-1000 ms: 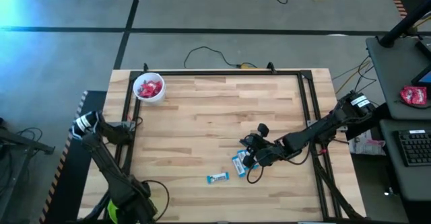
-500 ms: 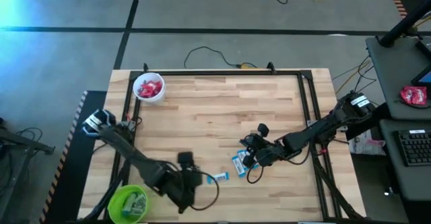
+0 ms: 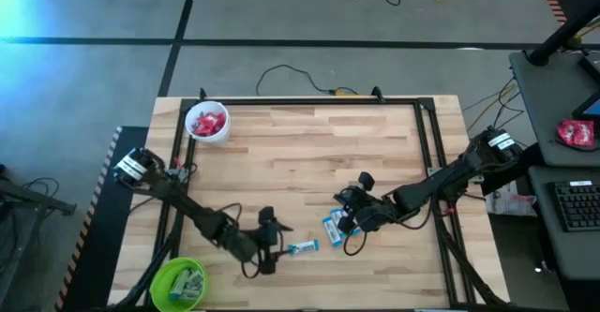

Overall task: Sort candy by brand, put in halloween buckets
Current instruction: Put the blue chocolate bar into the green bucket

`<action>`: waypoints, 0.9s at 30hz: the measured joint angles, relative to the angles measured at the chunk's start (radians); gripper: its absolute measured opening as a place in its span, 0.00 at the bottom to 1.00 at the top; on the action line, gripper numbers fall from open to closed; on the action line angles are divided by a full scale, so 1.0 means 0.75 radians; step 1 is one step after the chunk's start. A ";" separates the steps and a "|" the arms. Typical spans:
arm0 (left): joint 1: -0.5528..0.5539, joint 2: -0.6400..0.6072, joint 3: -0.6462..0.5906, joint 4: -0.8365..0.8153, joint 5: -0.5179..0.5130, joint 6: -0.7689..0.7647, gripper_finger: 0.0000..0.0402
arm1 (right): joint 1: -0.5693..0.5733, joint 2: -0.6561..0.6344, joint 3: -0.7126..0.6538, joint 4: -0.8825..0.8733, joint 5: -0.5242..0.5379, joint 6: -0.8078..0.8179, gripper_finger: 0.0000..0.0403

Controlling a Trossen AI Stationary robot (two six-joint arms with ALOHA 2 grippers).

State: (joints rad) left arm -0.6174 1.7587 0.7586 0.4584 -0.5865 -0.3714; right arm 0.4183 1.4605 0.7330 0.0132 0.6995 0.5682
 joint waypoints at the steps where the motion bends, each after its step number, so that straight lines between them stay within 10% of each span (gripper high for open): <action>1: 0.010 0.019 -0.037 0.070 -0.010 0.027 0.66 | 0.000 0.000 0.000 0.000 0.000 0.000 0.03; 20: 0.018 0.597 0.203 0.399 -0.171 -0.072 0.65 | 0.000 0.000 0.000 0.003 0.000 0.000 0.03; 27: 0.025 0.595 0.177 0.393 -0.175 -0.176 0.49 | 0.000 0.000 -0.001 0.001 0.000 0.000 0.03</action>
State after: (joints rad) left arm -0.5989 2.2047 0.8913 0.7532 -0.7174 -0.5032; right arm 0.4183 1.4605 0.7326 0.0139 0.6995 0.5682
